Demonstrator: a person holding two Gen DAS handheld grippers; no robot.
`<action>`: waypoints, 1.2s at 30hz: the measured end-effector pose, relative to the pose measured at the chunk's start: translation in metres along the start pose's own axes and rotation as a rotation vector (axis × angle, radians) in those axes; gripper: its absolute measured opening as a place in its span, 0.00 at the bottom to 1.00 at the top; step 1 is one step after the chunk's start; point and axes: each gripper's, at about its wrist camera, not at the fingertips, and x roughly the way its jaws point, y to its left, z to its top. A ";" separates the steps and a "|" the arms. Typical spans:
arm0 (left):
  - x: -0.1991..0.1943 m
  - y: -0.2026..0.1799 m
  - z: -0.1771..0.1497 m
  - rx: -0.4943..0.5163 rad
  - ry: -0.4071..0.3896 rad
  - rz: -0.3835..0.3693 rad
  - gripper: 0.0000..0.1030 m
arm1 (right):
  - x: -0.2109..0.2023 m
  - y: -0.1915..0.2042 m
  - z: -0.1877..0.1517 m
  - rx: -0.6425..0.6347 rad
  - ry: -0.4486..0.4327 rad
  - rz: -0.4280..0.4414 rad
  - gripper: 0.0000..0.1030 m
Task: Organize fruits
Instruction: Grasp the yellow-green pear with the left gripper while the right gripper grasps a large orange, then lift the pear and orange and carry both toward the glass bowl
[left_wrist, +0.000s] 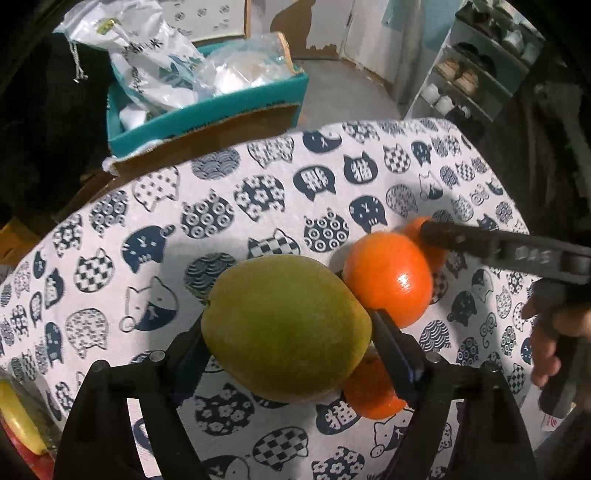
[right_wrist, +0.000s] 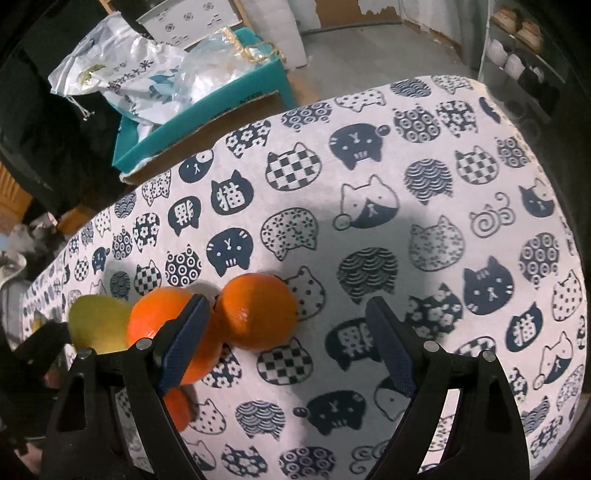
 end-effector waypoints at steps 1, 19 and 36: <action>-0.004 0.001 0.000 0.004 -0.011 0.005 0.82 | 0.002 0.001 0.000 -0.002 0.004 0.000 0.85; -0.027 0.021 -0.014 -0.034 -0.039 0.016 0.81 | 0.018 0.027 -0.008 -0.130 0.022 -0.097 0.47; -0.086 0.017 -0.015 -0.053 -0.142 0.014 0.81 | -0.066 0.060 -0.013 -0.222 -0.160 -0.105 0.47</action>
